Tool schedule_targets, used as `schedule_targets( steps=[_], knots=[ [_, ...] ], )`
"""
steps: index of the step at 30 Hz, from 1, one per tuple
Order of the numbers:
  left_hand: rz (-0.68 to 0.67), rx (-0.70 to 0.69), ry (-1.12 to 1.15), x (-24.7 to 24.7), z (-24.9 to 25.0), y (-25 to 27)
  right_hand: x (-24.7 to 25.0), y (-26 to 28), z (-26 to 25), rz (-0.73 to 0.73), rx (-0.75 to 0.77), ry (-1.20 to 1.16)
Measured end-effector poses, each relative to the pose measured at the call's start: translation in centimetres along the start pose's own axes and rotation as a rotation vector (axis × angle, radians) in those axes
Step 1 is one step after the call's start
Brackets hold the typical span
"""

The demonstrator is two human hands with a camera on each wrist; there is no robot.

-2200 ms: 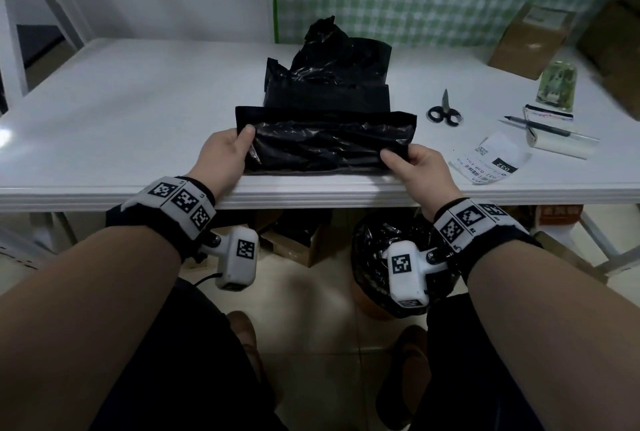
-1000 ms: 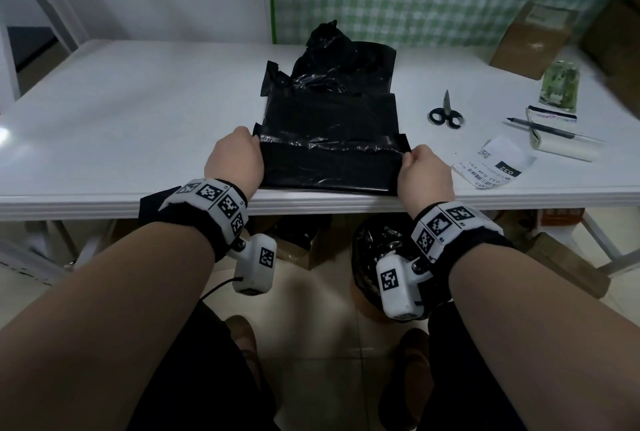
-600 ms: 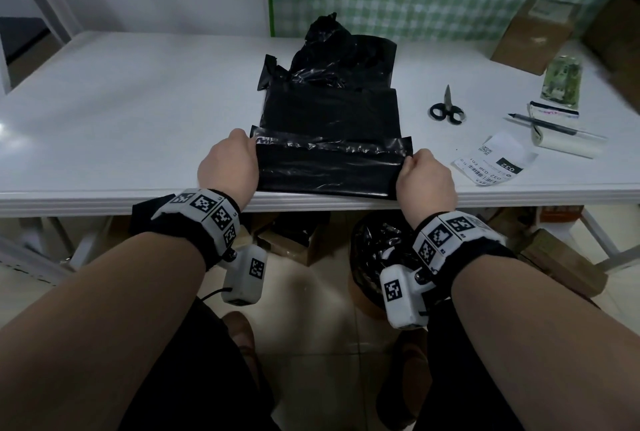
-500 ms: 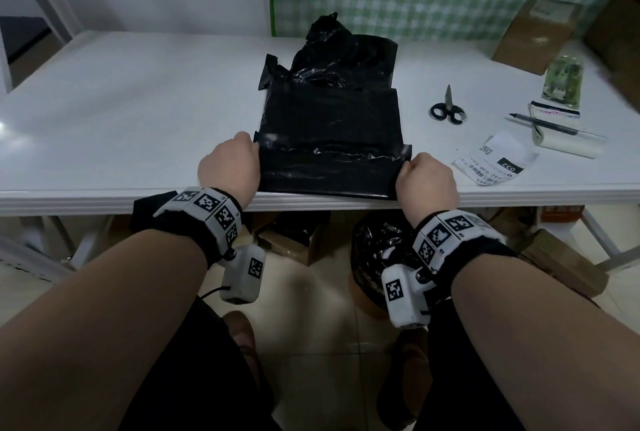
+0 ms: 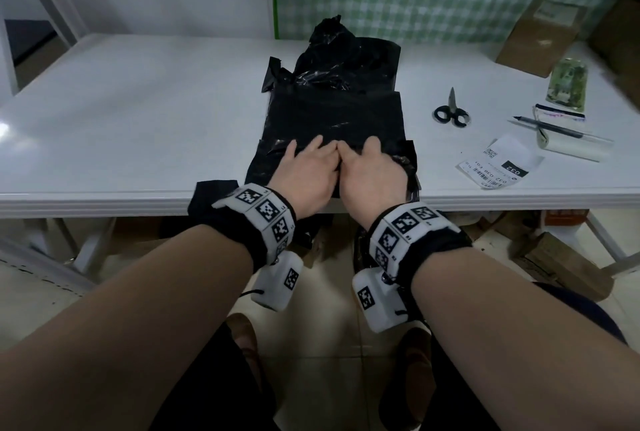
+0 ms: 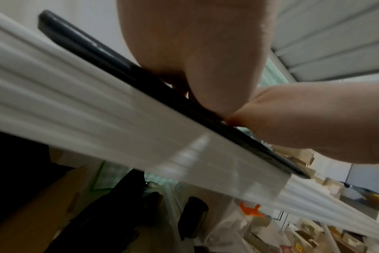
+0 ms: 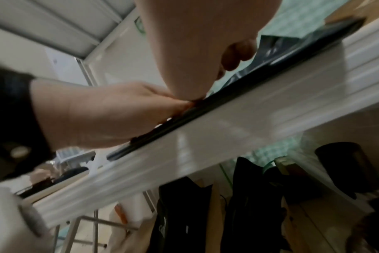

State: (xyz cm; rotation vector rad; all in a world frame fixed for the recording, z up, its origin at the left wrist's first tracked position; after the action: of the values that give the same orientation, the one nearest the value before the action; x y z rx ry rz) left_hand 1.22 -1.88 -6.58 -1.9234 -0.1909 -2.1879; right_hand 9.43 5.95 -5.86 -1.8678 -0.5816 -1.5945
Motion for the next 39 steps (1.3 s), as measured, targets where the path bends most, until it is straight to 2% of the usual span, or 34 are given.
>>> schedule_targets(
  steps=[3,10,18,28,31,33,34,36,38,39],
  knots=[
    [-0.091,0.027,0.005,-1.1,-0.1,0.4,-1.4,0.3,0.1,-0.062,0.000,0.073],
    [-0.098,0.108,-0.039,-1.5,-1.1,0.6,-1.8,-0.4,2.6,-0.095,-0.093,0.087],
    [-0.088,0.290,-0.035,-1.0,-2.8,1.3,-1.5,-0.4,5.4,-0.128,-0.200,0.086],
    [-0.184,0.491,0.025,0.0,-3.8,2.9,-0.9,0.1,7.5,-0.127,-0.261,0.133],
    [-0.267,0.566,-0.009,0.5,-3.8,3.1,-0.6,-0.2,7.3,-0.125,-0.263,0.162],
    [-0.261,0.616,-0.041,0.9,-3.5,2.9,-0.4,-0.1,6.9,-0.113,-0.257,0.155],
    [-0.215,0.594,-0.064,1.0,-3.0,2.7,-0.3,0.0,6.6,-0.111,-0.234,0.141],
    [-0.110,0.433,-0.086,1.0,-1.7,2.1,-0.5,0.3,5.9,-0.131,-0.168,0.121],
    [-0.123,0.271,-0.032,0.4,-0.6,1.5,-0.7,0.4,5.6,-0.161,-0.150,0.114],
    [-0.163,0.246,0.009,0.1,-0.4,1.4,-0.7,0.2,5.7,-0.176,-0.158,0.113]
  ],
)
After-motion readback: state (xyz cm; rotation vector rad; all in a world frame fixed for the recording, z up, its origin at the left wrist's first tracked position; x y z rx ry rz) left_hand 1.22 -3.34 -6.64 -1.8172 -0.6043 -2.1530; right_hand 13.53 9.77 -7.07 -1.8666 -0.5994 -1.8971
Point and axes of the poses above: each hand's wrist, its own y-axis away from the middle knuckle, its own x-axis out of the back of the hand, z = x × y, the point moved 2 cm from there along -y, towards the middle knuckle, and after that the axes turned 13 degrees about -x, right-handed, at the moved point
